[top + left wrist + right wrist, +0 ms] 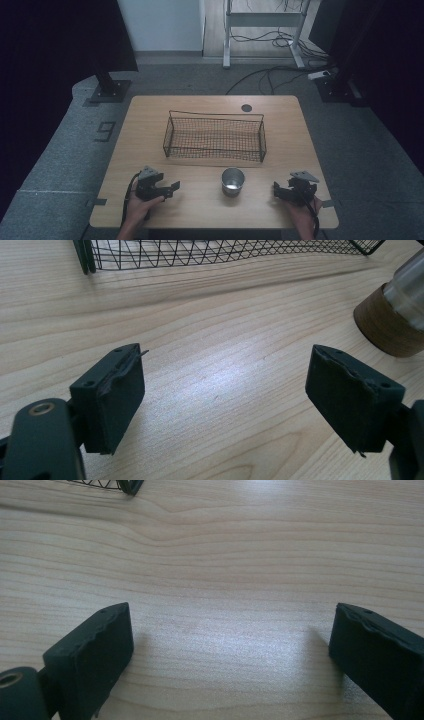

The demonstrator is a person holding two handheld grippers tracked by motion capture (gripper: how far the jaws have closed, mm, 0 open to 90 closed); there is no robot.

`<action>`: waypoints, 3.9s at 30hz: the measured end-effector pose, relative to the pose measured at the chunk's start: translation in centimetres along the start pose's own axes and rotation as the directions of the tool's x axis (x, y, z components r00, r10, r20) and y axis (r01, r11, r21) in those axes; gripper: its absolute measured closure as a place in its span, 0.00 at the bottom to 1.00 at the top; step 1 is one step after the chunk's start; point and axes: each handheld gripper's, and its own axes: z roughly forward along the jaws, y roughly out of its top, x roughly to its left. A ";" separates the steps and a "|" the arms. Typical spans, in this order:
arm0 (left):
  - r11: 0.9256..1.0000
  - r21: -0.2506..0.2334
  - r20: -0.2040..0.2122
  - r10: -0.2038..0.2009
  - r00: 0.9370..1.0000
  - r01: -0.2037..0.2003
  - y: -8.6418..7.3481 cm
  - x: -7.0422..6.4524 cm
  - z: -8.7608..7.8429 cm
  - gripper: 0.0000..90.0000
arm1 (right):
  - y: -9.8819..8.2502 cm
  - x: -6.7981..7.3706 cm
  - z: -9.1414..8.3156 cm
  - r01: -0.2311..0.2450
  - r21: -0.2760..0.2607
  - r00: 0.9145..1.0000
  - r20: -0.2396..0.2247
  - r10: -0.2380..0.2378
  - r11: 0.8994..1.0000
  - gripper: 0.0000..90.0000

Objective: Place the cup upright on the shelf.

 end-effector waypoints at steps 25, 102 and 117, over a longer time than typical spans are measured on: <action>0.997 -0.072 0.003 0.004 1.000 -0.004 0.6 -0.8 -1.3 0.18 | 0.0 -0.2 0.0 0.006 -0.002 1.000 -0.008 -0.006 1.000 0.05; 0.982 -0.091 0.196 0.178 0.964 -0.163 6.3 -10.1 1.4 0.16 | 0.0 -0.3 0.0 0.000 -0.006 1.000 -0.002 0.000 1.000 0.07; 0.978 -0.076 0.205 0.204 0.957 -0.192 6.5 -11.8 2.7 0.15 | 0.0 -0.4 0.0 -0.001 -0.007 1.000 0.000 0.001 1.000 0.07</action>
